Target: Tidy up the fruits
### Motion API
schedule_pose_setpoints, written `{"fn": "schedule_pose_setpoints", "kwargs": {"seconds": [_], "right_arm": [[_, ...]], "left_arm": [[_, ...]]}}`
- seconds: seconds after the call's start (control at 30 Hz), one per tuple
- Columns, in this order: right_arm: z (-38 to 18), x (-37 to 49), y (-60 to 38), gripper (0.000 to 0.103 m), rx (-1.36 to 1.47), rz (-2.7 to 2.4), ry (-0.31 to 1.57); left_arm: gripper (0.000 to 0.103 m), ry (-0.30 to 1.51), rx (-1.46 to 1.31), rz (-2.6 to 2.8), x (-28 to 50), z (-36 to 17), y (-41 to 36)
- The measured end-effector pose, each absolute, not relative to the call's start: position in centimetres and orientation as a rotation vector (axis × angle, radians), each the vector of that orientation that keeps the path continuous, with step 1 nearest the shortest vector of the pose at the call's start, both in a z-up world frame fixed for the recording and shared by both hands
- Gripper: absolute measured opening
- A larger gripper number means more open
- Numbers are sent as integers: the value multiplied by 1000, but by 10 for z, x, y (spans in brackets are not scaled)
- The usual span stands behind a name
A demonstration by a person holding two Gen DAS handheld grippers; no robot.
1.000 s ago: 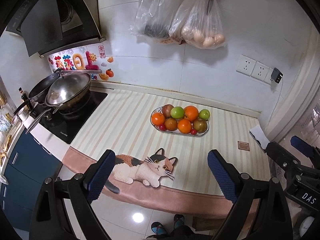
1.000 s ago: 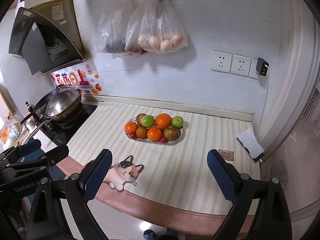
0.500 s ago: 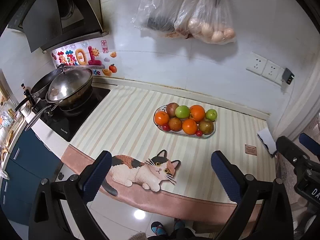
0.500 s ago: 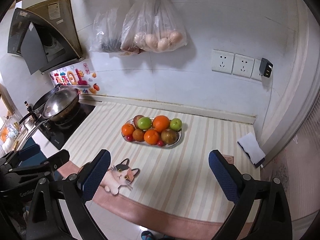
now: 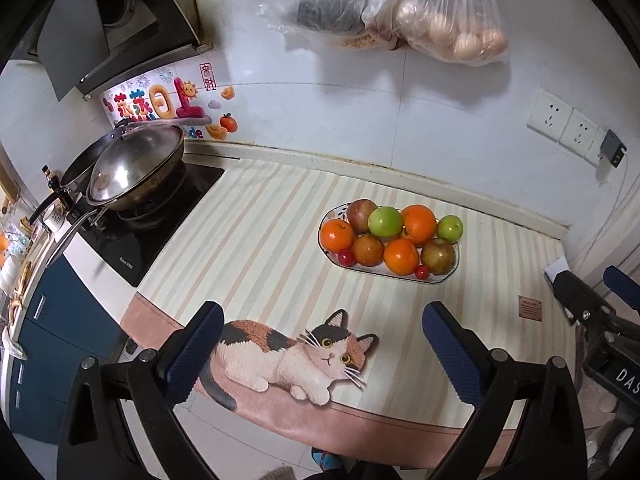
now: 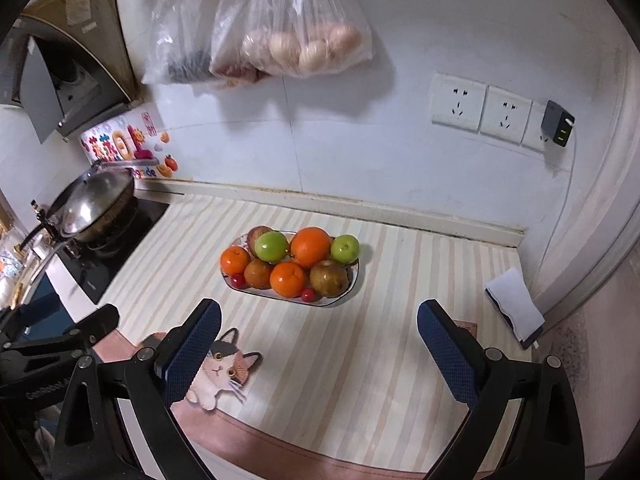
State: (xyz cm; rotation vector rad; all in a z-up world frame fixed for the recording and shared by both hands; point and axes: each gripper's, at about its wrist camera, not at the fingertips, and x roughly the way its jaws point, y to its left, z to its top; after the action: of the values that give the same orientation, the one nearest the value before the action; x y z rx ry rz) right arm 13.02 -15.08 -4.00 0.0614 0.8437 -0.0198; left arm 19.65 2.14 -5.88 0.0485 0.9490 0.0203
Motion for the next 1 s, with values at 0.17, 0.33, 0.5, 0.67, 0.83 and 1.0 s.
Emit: {"fn": "schedule_pose_setpoints", "kwargs": {"seconds": [0.17,0.33,0.5,0.67,0.83,1.0], "right_arm": [[-58,147,-152,101,56,-21,879],[-64,153,-155,101,59,-21,889],[-65,153,-157,101,64,-25,890],[-63,152,-159,101,67,-23,885],[-62,151,-160,101,68,-22,882],[-60,149,-160,101,62,-22,875]], "left_arm": [[102,960,57,27,210,-68,17],[102,976,59,33,218,-75,14],[102,978,60,31,219,-75,11],[102,974,58,30,220,-74,10],[102,968,56,32,221,-70,6],[102,965,56,30,221,-70,4]]}}
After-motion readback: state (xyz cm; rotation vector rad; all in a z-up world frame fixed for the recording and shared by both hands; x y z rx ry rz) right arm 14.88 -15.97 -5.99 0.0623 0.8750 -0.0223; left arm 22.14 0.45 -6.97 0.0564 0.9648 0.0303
